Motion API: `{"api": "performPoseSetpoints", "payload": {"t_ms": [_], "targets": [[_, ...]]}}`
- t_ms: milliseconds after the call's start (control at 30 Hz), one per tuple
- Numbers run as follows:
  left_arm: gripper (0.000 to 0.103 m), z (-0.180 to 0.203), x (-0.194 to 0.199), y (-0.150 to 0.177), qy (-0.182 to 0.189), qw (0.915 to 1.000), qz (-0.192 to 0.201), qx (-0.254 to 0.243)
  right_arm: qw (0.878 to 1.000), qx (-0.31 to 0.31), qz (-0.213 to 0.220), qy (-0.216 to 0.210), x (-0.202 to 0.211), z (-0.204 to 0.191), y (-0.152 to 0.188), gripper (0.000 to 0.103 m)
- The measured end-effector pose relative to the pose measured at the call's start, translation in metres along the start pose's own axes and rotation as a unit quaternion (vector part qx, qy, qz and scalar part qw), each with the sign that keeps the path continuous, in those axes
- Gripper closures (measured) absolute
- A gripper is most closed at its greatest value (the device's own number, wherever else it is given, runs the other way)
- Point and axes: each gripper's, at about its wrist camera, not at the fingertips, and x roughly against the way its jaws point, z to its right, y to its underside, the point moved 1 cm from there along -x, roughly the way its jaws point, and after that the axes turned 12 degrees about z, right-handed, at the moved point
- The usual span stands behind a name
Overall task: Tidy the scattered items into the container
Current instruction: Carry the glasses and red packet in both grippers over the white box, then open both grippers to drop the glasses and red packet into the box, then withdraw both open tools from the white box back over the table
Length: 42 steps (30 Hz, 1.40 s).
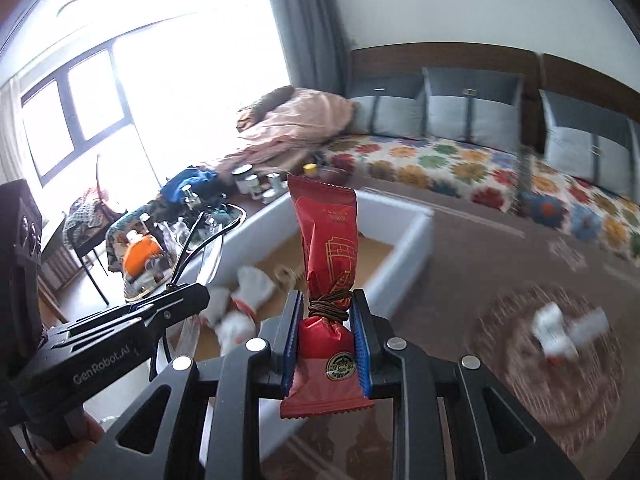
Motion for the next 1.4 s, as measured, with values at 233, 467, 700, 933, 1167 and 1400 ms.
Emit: {"api": "performPoseSetpoints", "payload": {"t_ms": [233,467,700,933,1167,1400], "targets": [[0.091,-0.011,-0.089,-0.022,0.0,0.9994,-0.027,0.023,0.999,-0.005,-0.051,-0.016,-0.118,0.018,-0.033,0.079],[0.091,-0.023,-0.187,0.007,-0.012,0.9924,-0.112,0.049,0.989,-0.008,-0.144,-0.011,-0.237,0.055,-0.014,0.078],[0.02,-0.033,-0.223,0.038,-0.031,0.98,-0.187,0.061,0.977,-0.013,-0.215,-0.006,-0.287,0.076,0.022,0.051],[0.02,-0.029,-0.209,0.036,-0.046,0.9819,-0.176,0.054,0.98,0.002,-0.197,-0.012,-0.276,0.068,0.022,0.041],[0.02,-0.006,-0.176,0.03,-0.053,0.9864,-0.154,0.02,0.987,-0.039,-0.155,-0.033,-0.211,0.061,0.011,0.041],[0.02,0.062,-0.099,0.048,-0.027,0.9901,-0.129,-0.049,0.989,-0.097,-0.11,-0.033,-0.114,0.082,0.018,0.041]]}}
